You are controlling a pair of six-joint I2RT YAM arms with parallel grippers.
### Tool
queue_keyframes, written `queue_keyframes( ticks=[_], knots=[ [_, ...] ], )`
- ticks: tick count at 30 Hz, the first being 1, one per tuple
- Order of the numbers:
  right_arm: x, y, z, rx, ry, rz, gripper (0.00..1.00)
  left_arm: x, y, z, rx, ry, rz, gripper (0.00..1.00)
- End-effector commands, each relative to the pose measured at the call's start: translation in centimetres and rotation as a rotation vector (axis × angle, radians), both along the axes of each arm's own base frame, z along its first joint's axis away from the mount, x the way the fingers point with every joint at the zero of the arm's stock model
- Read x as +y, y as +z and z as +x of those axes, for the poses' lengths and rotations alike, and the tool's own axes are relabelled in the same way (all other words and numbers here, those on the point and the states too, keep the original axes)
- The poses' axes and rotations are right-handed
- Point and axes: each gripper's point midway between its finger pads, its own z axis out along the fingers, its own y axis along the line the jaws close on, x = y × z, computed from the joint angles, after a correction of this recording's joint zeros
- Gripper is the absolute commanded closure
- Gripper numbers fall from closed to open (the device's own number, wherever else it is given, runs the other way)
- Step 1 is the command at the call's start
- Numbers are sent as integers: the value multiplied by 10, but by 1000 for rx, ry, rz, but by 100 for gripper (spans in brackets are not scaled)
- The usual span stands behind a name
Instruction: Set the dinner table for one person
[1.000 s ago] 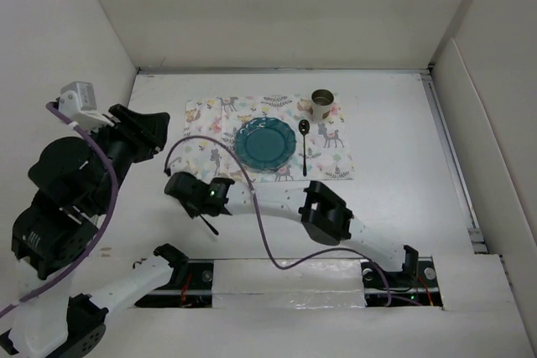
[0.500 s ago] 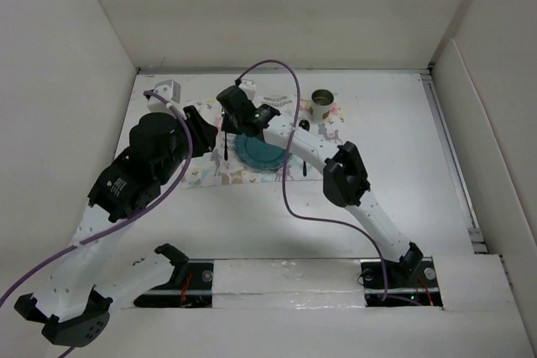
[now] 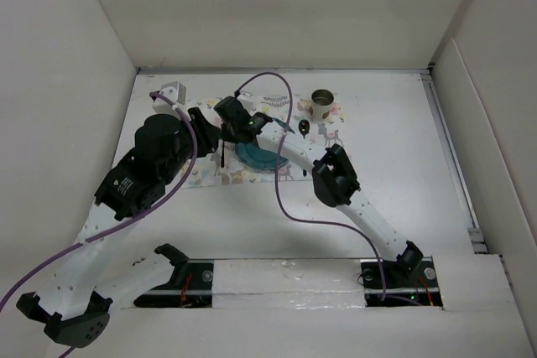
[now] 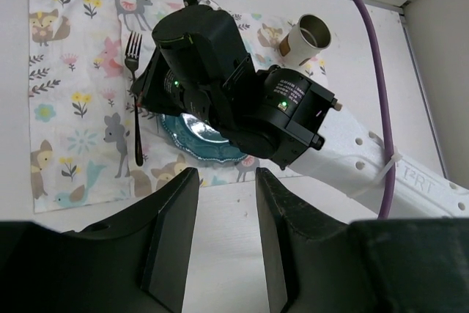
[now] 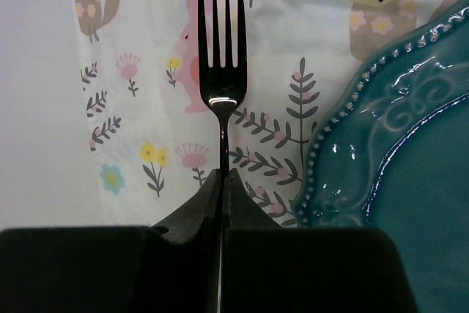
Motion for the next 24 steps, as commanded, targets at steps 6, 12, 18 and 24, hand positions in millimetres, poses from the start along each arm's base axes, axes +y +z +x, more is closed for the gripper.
queue_keyframes(
  ticks=[6,12,18,24],
  knots=[
    [1,-6,4,-7,-15,10,100,-2,8,4,-52,-14,2,66],
    [-2,-19,0,14,-8,-8,98,-2,4,5,-45,-14,6,66],
    [-2,-22,-1,20,-2,-13,95,-3,3,6,-43,-11,4,66],
    [1,-23,-9,25,19,-14,75,-1,1,3,-42,-10,-4,66]
  ],
)
